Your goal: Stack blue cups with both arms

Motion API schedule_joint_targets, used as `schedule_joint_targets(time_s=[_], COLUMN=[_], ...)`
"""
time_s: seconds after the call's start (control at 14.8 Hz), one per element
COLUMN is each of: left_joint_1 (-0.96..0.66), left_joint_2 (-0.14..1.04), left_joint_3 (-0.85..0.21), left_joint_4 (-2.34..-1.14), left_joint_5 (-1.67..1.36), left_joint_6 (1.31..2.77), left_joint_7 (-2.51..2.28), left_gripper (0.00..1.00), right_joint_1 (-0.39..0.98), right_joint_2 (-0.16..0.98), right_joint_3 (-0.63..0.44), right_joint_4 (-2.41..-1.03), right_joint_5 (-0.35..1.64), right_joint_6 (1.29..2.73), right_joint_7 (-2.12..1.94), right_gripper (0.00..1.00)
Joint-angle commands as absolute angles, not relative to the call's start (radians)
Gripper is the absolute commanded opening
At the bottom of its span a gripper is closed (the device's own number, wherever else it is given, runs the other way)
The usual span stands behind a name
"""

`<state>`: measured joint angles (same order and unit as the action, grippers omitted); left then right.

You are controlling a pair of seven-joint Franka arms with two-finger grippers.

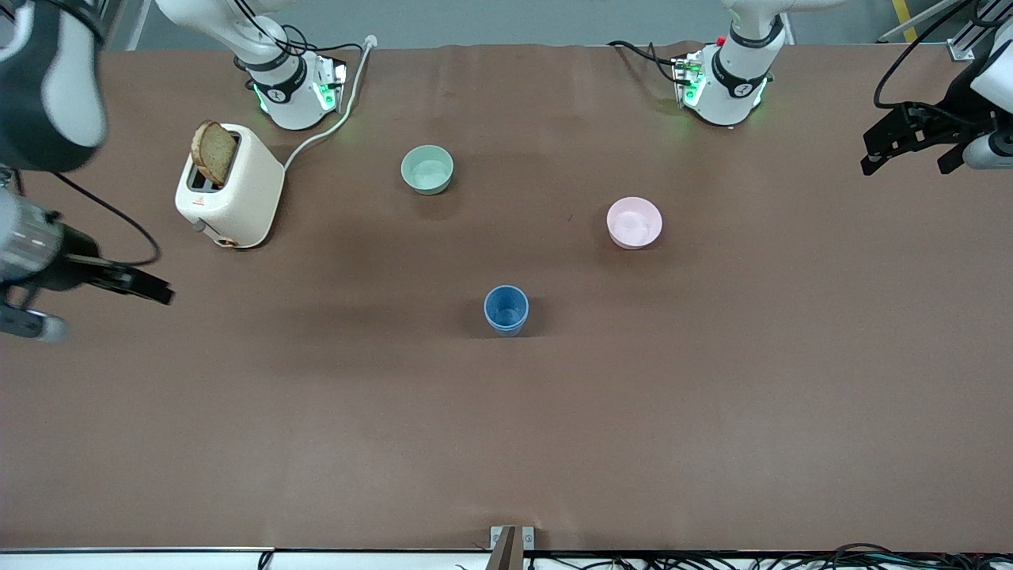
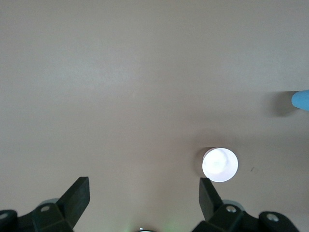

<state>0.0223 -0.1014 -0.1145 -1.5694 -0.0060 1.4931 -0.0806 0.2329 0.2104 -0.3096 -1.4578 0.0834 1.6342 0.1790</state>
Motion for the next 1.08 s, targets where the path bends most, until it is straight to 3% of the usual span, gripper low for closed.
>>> schedule_joint_targets(time_s=[0.0,0.34,0.54,1.02], left_joint_1=[0.028,0.031,0.032,0.025], left_joint_2=[-0.106,-0.103,-0.089,-0.063], left_joint_3=[-0.12,-0.12,-0.121,-0.126], left_joint_4=[-1.555,-1.555,-1.555,-1.5], left_joint_5=[0.012,0.012,0.015,0.015], left_joint_6=[1.493,1.493,1.494,1.486], left_joint_7=[-0.069,-0.066,-0.064,-0.069], left_gripper=[1.0,1.0,1.0,1.0], right_joint_1=[0.17,0.163,-0.042,-0.04], right_joint_2=[0.092,-0.005,-0.002,0.002], right_joint_3=[-0.288,-0.281,-0.088,-0.086], right_joint_4=[-1.508,-1.511,-1.503,-1.489], right_joint_5=[0.06,-0.011,-0.012,-0.011], right_joint_6=[1.603,1.5,1.496,1.491], right_joint_7=[0.106,0.097,0.066,0.051], right_gripper=[1.0,1.0,1.0,1.0])
